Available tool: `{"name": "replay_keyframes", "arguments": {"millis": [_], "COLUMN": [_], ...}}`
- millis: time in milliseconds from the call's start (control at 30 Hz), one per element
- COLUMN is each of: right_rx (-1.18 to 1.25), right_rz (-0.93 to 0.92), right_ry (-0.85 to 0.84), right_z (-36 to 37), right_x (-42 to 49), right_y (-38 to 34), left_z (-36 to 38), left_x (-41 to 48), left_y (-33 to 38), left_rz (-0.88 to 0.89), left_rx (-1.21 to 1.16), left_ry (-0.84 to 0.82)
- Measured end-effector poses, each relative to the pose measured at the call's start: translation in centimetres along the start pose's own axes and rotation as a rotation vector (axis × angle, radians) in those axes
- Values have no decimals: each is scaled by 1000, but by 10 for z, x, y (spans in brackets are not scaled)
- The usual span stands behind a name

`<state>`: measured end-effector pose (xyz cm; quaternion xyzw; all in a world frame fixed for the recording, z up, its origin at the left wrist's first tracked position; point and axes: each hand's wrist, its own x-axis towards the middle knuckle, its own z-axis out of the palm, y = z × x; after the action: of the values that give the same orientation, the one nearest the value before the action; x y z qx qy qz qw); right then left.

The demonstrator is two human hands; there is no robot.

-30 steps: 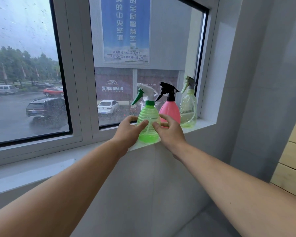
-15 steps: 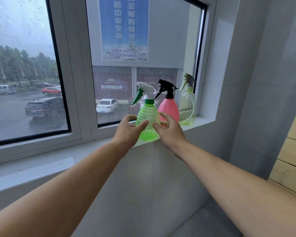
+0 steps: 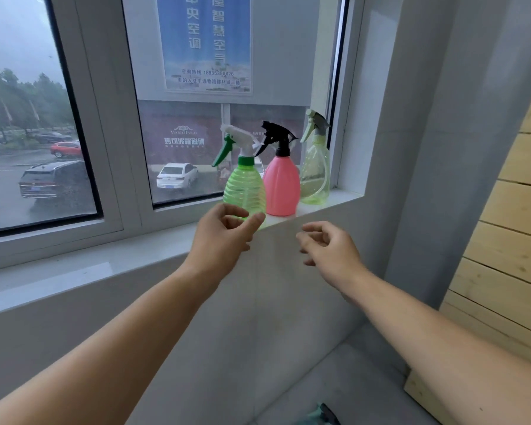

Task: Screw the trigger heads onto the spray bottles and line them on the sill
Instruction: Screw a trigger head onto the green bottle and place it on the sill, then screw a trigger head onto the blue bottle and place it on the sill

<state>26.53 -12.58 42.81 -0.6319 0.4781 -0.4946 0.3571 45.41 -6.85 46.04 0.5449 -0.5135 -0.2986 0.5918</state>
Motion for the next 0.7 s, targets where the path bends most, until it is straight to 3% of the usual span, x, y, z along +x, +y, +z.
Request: {"name": "replay_keyframes", "arguments": {"millis": [133,367,700], "right_rx": [-27,-125,-177], "right_rz": [120,431,843], "right_ry": [2,-30,-117], "right_z": [-27,-55,-36], "right_x": [-31,-77,-114], "right_y": [47,168,347], "left_z": [33,90,135], "left_x": [-23,-51,-88], "left_y": [-42,-172,-361], "left_rz": [-129,-493,-727], "left_rx": [10,242,566], "left_ry": [-188,-579,-828]}}
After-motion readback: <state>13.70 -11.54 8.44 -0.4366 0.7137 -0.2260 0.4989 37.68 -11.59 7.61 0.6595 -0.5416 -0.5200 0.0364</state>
